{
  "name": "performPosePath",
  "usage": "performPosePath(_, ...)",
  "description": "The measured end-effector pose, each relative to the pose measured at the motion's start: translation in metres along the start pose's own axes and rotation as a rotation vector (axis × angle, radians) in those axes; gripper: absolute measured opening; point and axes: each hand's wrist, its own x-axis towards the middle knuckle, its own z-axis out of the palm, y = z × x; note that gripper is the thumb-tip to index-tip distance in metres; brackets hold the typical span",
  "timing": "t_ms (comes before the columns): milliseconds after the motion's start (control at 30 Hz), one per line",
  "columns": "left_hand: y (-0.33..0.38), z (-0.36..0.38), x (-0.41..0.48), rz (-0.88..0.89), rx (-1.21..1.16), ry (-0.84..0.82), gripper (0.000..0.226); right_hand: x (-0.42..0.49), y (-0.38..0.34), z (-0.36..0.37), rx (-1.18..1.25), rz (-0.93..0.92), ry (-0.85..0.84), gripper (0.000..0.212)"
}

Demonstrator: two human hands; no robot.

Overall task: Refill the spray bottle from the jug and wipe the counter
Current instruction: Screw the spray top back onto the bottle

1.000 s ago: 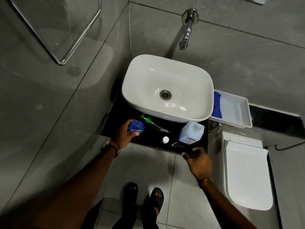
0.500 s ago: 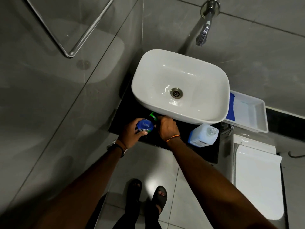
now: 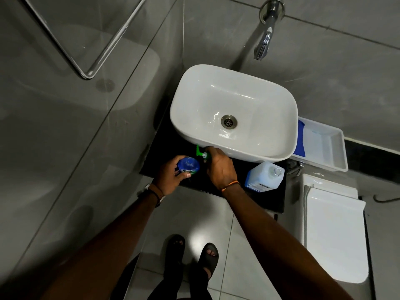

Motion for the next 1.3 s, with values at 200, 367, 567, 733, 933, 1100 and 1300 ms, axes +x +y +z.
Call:
performPosePath(200,0.005,-0.001,0.000,0.005,0.027,0.011,0.054,-0.013,-0.021,-0.054,0.630,0.067,0.338,0.024)
performPosePath(367,0.009,-0.002,-0.002,0.031,0.070,0.010,0.055,-0.011,-0.043,-0.068,1.062,0.070,0.339,0.025)
performPosePath(567,0.012,-0.002,-0.003,0.035,0.104,0.023,0.053,-0.018,-0.045,-0.052,0.910,0.042,0.243,0.031)
performPosePath(733,0.014,-0.003,-0.004,0.045,0.113,0.026,0.053,-0.020,-0.041,-0.044,0.833,0.005,0.202,0.029)
performPosePath(933,0.013,-0.003,-0.003,0.039,0.116,0.018,0.047,-0.012,-0.040,-0.033,0.478,-0.158,-0.006,0.031)
performPosePath(1100,0.015,-0.004,-0.002,0.003,0.084,-0.001,0.049,-0.008,-0.034,-0.022,0.348,-0.169,-0.144,0.029)
performPosePath(1300,0.016,-0.005,-0.002,-0.008,0.094,-0.002,0.053,-0.008,-0.030,-0.013,0.376,-0.119,-0.062,0.026)
